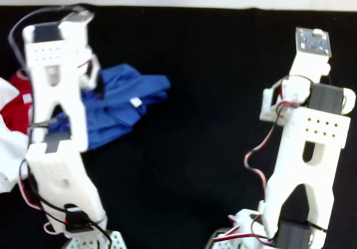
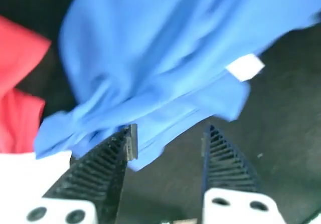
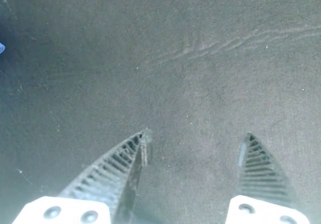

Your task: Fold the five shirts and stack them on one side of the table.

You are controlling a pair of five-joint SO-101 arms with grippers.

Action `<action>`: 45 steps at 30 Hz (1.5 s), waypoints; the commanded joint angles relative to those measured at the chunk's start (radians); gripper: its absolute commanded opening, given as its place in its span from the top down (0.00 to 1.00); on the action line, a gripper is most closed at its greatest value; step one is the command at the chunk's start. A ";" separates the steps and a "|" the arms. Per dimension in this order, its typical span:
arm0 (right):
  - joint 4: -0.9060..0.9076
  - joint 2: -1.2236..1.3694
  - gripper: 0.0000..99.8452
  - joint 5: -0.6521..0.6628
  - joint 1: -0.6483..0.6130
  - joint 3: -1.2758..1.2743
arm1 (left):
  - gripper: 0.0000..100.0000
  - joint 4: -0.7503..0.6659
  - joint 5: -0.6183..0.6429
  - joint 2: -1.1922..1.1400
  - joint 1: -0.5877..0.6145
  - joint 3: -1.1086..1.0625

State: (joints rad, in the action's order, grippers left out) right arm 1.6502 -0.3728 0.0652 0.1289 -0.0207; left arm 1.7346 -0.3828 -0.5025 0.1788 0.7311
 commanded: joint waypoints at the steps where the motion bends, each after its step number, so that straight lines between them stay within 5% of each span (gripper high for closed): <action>1: -0.012 -0.004 0.73 -0.002 -0.008 0.039 | 0.78 -0.081 0.020 0.047 -0.171 0.045; 8: -0.002 -0.007 0.73 0.000 -0.002 0.039 | 0.78 -0.250 0.017 -0.110 -0.346 0.051; 33: 0.012 -0.004 0.73 0.000 -0.002 0.038 | 0.78 -0.509 0.015 -0.340 -0.325 0.053; 38: 0.012 -0.004 0.73 -0.002 -0.004 0.038 | 0.99 -0.506 0.018 -0.367 -0.306 0.053; 45: 0.012 -0.004 0.73 -0.002 -0.004 0.038 | 0.99 -0.456 0.020 -0.231 -0.308 0.053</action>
State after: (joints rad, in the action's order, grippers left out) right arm 1.6502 -0.3728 0.0652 0.1289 -0.0207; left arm 1.2467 -0.3690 -0.8523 -0.1419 0.7434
